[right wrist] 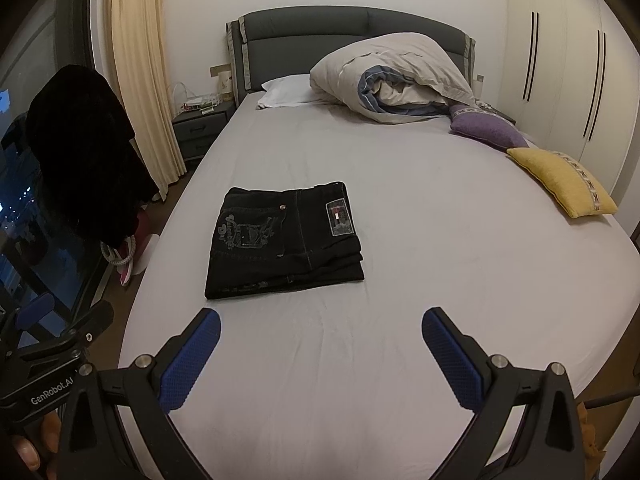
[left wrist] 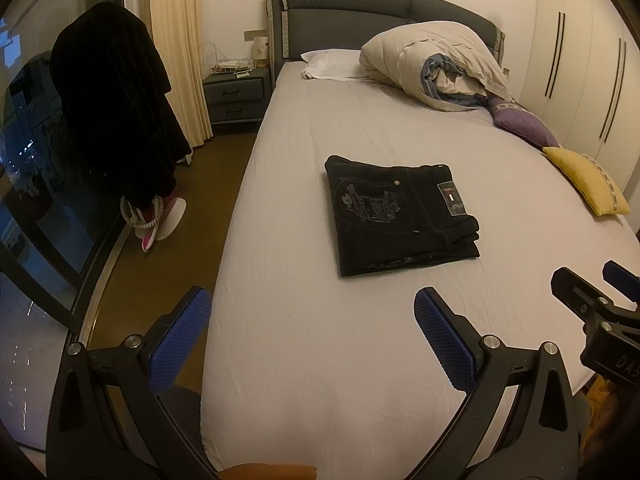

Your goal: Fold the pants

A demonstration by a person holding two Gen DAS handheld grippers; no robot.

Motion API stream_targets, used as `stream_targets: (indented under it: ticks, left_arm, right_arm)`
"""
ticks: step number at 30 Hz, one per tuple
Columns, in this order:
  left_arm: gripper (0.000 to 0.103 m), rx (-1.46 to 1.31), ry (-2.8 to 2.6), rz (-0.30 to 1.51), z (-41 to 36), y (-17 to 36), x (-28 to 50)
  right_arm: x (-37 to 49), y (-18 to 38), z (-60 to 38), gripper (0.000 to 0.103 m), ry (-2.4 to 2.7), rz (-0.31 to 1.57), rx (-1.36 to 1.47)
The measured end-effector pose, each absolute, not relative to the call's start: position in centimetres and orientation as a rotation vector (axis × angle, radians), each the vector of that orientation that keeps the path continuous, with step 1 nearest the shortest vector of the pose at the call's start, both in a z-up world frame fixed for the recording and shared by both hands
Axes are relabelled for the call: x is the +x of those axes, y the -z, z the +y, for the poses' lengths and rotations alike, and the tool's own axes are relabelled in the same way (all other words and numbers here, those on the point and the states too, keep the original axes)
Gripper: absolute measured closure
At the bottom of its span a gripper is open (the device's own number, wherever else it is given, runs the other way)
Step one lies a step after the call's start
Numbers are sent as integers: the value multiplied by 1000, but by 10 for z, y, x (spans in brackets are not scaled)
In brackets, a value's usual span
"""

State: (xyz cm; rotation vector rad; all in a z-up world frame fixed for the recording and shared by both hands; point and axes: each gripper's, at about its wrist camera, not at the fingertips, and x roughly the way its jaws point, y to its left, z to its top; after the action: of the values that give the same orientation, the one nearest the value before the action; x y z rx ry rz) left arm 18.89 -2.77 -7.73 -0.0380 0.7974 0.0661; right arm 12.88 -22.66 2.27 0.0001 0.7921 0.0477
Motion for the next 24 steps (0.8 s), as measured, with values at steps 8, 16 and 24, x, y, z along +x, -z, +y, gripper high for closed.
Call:
stream_targets:
  ticks: [8,16,24]
  left_arm:
    - [0,-38,-68,799,-29,78,188]
    - [0,-38,-69,798,-28,77,187]
    - [0,-38,-68,799,-28,77,187]
  right_arm:
    - [128,-20,-225,0,-52,796,1]
    - [127,-18,-224,0,-53,798,0]
    - [127,-18,-224,0,-53,798,0]
